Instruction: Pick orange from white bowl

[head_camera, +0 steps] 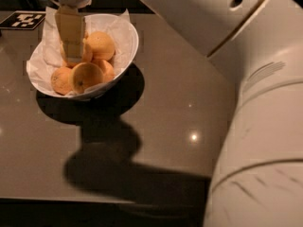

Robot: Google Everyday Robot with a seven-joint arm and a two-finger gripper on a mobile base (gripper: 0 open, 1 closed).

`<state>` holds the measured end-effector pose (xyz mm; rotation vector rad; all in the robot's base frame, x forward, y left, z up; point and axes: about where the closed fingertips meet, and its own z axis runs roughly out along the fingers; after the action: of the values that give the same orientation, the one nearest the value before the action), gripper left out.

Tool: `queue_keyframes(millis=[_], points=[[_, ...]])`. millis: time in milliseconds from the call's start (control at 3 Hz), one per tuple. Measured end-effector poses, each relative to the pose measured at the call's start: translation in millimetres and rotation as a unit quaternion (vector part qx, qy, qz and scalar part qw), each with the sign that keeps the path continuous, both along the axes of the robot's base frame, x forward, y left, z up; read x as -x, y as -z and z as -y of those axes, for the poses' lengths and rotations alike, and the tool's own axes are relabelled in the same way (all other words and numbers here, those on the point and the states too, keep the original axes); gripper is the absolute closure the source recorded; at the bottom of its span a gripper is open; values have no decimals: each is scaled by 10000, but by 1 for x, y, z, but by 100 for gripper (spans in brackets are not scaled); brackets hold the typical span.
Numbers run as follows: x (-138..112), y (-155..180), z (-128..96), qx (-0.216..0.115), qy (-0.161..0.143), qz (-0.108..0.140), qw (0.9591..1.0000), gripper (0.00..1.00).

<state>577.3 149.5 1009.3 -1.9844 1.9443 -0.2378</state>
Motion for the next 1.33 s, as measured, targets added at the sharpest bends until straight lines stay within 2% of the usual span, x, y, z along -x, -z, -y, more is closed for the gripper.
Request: queue_keyframes(millis=[667, 1333], points=[[-27, 6, -27, 26, -45, -65, 10000, 22], [-48, 46, -30, 153, 219, -437, 9987, 21]])
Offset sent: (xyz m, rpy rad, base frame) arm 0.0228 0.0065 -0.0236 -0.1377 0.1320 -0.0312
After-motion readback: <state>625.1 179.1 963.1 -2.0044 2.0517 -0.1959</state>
